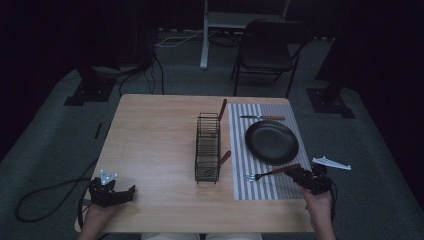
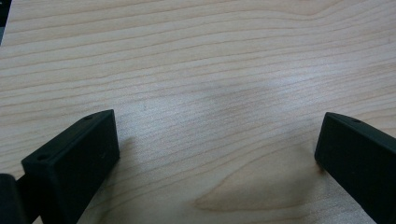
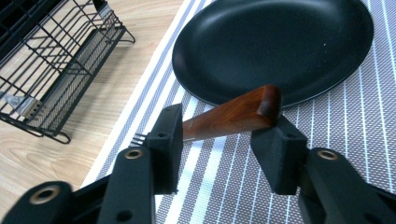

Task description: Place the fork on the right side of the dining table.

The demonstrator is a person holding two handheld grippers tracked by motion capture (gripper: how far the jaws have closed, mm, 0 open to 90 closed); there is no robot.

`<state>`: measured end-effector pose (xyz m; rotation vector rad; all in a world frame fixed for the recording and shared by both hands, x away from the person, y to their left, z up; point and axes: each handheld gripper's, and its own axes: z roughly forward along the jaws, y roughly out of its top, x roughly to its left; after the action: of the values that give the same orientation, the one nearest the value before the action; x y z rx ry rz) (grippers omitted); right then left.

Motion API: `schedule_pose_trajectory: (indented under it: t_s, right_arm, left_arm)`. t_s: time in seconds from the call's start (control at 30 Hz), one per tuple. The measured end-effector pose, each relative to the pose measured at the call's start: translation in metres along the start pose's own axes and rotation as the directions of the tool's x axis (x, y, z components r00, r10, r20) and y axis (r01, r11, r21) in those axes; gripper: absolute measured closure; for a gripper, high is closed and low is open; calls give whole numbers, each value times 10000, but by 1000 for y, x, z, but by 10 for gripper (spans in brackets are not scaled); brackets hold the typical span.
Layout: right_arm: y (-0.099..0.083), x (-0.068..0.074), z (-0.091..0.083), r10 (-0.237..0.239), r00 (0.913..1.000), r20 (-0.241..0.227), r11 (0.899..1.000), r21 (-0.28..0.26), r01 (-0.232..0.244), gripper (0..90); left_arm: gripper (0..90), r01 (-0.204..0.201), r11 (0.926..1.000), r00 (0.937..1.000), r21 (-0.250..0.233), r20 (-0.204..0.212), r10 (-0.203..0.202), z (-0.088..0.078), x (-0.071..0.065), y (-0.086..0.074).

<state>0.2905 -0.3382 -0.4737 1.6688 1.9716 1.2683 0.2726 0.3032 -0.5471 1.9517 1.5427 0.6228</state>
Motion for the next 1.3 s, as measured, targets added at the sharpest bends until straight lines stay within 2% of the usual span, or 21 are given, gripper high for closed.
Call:
schedule_pose_trajectory:
  t_s: [0.1,0.17,0.27,0.63,0.77,1.0,1.13,1.23,1.3]
  right_arm:
    - [-5,-7,5,-2,9996,-283,9999,-161,-3,467]
    - [-10,-14,10,208,9989,-409,9997,-154,-215,467]
    - [-16,-21,16,273,9984,-500,9996,-6,-274,468]
    - [-33,-40,35,507,9984,-230,9979,417,-497,467]
    - [-35,-42,38,441,9990,-12,9978,495,-440,467]
    - [-41,-40,42,194,9993,319,9981,572,-212,458]
    - [-45,-31,44,-108,9986,508,9987,507,82,414]
    - [-48,-19,47,-208,9976,660,9989,439,179,330]
    - [-51,-9,52,-186,9986,494,9985,518,160,180]
  left_arm:
    - [0,-4,10000,10000,-3,-3,4,0,0,0]
    - [0,-3,10000,10000,-1,-1,3,0,0,0]
    - [0,-6,10000,10000,0,-1,6,0,0,0]
    - [0,-2,10000,10000,-1,-1,2,0,0,0]
    - [0,-3,10000,10000,-2,-1,3,0,0,0]
    - [0,28,10000,10000,1,-35,-28,0,0,0]
    - [0,27,10000,10000,0,-34,-27,0,0,0]
    - [0,28,10000,10000,0,-35,-28,0,0,0]
    - [0,27,10000,10000,1,-34,-27,0,0,0]
